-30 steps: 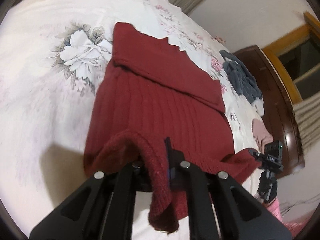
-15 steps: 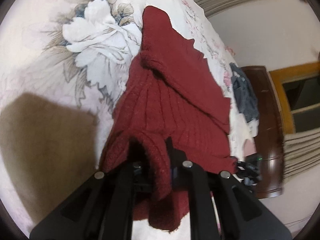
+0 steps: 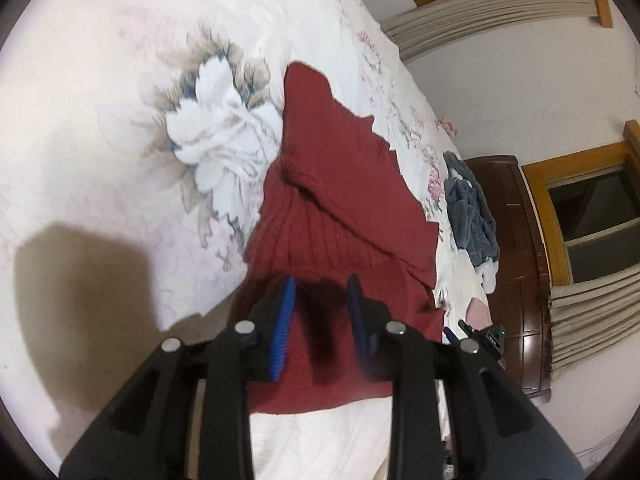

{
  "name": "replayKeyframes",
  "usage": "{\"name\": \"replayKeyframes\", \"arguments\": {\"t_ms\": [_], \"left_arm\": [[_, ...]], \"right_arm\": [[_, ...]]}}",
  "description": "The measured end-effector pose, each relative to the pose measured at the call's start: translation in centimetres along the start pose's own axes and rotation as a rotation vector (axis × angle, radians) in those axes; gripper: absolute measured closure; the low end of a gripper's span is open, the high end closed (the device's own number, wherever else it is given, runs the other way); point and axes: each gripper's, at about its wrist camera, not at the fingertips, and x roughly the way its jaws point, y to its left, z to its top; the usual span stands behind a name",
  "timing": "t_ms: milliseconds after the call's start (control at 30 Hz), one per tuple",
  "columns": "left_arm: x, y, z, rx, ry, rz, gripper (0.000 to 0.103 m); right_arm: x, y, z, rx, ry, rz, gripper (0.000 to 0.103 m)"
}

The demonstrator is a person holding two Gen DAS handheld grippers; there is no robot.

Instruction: Fold small clothes

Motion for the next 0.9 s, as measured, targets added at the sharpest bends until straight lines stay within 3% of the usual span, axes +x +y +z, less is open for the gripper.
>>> {"name": "replayKeyframes", "arguments": {"t_ms": [100, 333, 633, 700, 733, 767, 833, 900], "left_arm": [[-0.3, -0.8, -0.2, 0.070, -0.003, 0.060, 0.069], [1.5, -3.9, -0.3, 0.353, 0.013, 0.289, 0.054], [7.5, -6.2, 1.5, 0.521, 0.088, 0.394, 0.047], [8.6, -6.6, 1.8, 0.549, 0.092, 0.413, 0.051], [8.9, -6.7, 1.9, 0.557, 0.094, 0.421, 0.059], [9.3, -6.8, 1.9, 0.565, 0.099, 0.440, 0.078], [9.6, -7.1, 2.0, 0.562, 0.097, 0.448, 0.097], [8.5, -7.7, 1.4, 0.561, 0.050, 0.409, 0.098]], "right_arm": [[-0.4, 0.7, -0.4, -0.063, 0.009, -0.028, 0.057], [0.0, 2.5, -1.3, -0.173, 0.037, -0.081, 0.052], [2.1, 4.3, -1.9, -0.266, 0.080, -0.134, 0.049], [2.3, 4.5, -1.9, -0.279, 0.082, -0.141, 0.048], [2.4, 4.5, -1.8, -0.284, 0.084, -0.144, 0.048], [2.5, 4.6, -1.8, -0.288, 0.086, -0.148, 0.048], [2.5, 4.6, -1.7, -0.294, 0.087, -0.152, 0.048], [2.5, 4.6, -1.6, -0.302, 0.088, -0.155, 0.048]]}}
